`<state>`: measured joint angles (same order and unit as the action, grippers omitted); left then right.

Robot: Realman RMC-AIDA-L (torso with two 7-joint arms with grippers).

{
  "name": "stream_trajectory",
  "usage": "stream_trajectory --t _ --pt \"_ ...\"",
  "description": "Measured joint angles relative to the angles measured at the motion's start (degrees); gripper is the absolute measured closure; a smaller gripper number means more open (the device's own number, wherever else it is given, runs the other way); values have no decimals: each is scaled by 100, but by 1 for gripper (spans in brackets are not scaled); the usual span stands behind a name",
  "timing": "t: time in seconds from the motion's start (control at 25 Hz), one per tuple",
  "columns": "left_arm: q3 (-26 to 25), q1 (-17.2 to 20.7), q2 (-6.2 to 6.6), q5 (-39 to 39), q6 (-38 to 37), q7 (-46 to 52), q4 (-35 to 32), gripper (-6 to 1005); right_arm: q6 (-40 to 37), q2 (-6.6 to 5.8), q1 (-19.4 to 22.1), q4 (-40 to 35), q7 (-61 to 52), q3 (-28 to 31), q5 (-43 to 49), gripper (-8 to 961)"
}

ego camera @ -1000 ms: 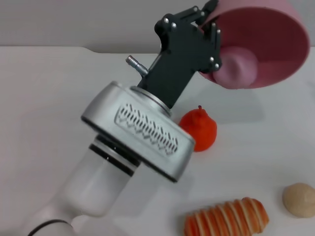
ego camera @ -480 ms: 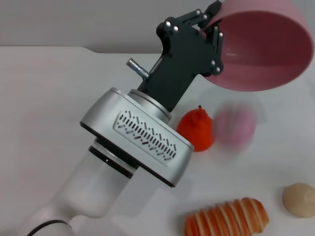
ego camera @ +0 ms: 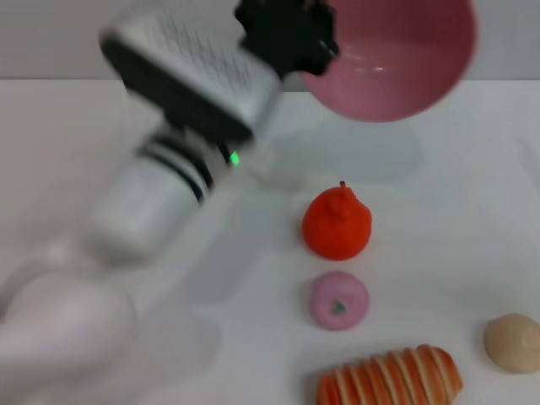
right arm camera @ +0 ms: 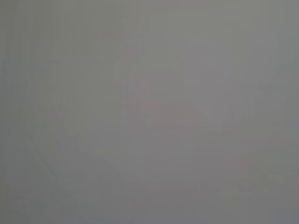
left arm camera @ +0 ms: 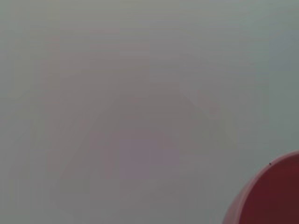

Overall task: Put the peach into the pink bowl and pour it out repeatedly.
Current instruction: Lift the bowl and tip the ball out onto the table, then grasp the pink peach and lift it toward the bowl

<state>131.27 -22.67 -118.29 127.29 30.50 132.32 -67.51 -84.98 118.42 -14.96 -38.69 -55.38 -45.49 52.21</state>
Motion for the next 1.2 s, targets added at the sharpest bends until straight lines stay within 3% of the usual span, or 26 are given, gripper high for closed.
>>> stream_trajectory --t 0.16,0.24,0.4,0.48,0.56,0.68,0.84,0.96,1.12,1.16,1.2 --pt "-1675 -203 3 -56 -2522 491 -472 954 -8 -2 -19 -48 -205 -2 348 425" --pt "-2657 -538 12 -168 -3898 800 -485 954 -22 -3 -31 -181 -522 -3 703 425" --pt "-4589 -1495 39 -199 -6413 1088 226 953 -247 8 -39 -848 -1316 -30 1798 424" --pt "-5470 -1962 83 -74 -7321 1027 768 953 -583 14 -39 -1252 -1742 -112 2344 424" --pt "-5982 -2225 143 109 -7882 956 1083 953 -1106 3 -95 -1808 -2355 -233 2936 424" --pt "-6297 -2339 232 342 -8377 934 1188 953 -1772 -8 -305 -2555 -3265 -358 3855 424" --pt "-6376 -2227 278 414 -8510 968 1151 953 -2218 12 -793 -3363 -4380 -837 5394 424" --pt "-6396 -2130 280 415 -8534 966 1181 953 -1958 18 -1128 -3355 -4956 -1438 6145 425" --pt "-6404 -2036 269 415 -8556 953 1211 953 -918 25 -1646 -2930 -5817 -2360 7104 425" --pt "-6407 -2017 262 415 -8575 950 1211 953 -404 29 -1838 -2636 -6098 -2818 7289 425" --pt "-6408 -2003 253 415 -8596 947 1211 953 -404 29 -1838 -2636 -6098 -2818 7289 425"
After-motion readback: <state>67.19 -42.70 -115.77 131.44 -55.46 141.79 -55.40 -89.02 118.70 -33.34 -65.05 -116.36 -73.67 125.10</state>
